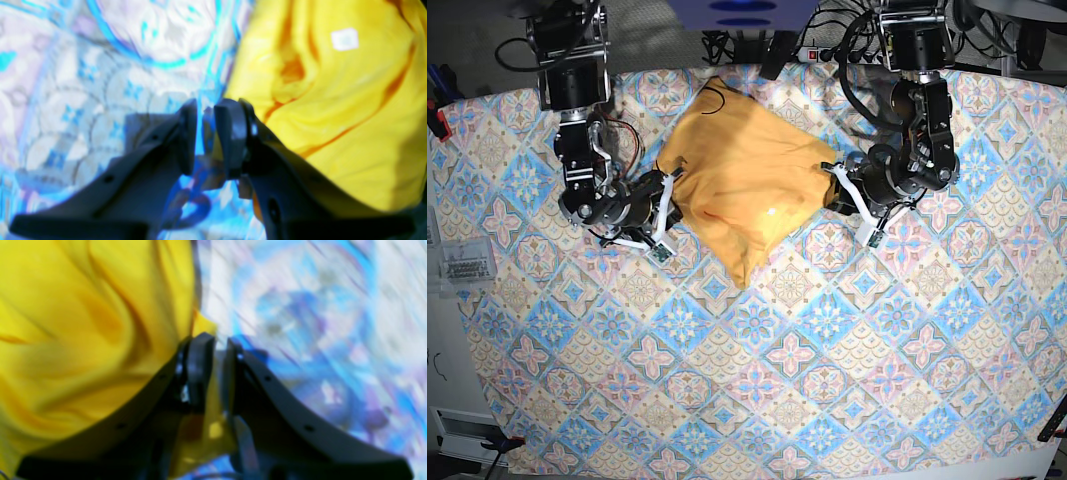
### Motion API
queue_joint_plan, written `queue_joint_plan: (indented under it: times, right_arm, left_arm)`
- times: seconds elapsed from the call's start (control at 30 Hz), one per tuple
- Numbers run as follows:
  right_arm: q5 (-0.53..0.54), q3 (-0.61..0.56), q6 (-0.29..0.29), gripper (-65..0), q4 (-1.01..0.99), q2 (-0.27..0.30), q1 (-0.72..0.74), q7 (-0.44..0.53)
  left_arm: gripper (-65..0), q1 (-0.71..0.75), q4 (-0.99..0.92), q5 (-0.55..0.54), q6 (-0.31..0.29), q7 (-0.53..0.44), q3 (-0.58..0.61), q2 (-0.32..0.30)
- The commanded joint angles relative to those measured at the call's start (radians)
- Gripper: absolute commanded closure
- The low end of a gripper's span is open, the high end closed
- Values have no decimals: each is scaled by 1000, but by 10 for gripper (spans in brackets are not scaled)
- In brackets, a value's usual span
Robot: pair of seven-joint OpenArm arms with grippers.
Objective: Fold the T-shirt properly
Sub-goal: 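Grasp the bundle's opposite side with the left gripper, holding with both, then pull the left gripper's fabric toward the right gripper, folding the bundle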
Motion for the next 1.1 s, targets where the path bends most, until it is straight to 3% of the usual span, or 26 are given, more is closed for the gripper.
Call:
queue_joint_plan:
  times: [0.0, 0.23, 0.4, 0.5, 0.7, 1.07]
  right_arm:
    - [9, 2, -3, -98, 33, 0, 5, 0]
    - [7, 2, -3, -98, 146, 20, -90, -12]
    - [9, 25, -3, -98, 154, 42, -107, -4]
    - [9, 94, -3, -98, 148, 39, -79, -7]
    - [9, 92, -3, -98, 59, 34, 19, -3]
    - [9, 40, -3, -98, -179, 5, 122, 72]
  left_arm:
    - [-136, -28, 9, -15, -6, -17, 4, -3]
    - [-136, -123, -106, -14, -6, -103, 8, 34]
    - [-136, -148, -78, -38, -6, -54, 2, 34]
    - [-136, -91, 34, -80, -6, -40, 1, 26]
    - [-136, 53, 282, -97, -6, 3, 1, 24]
    - [-136, 272, 410, -97, -6, 31, 5, 24]
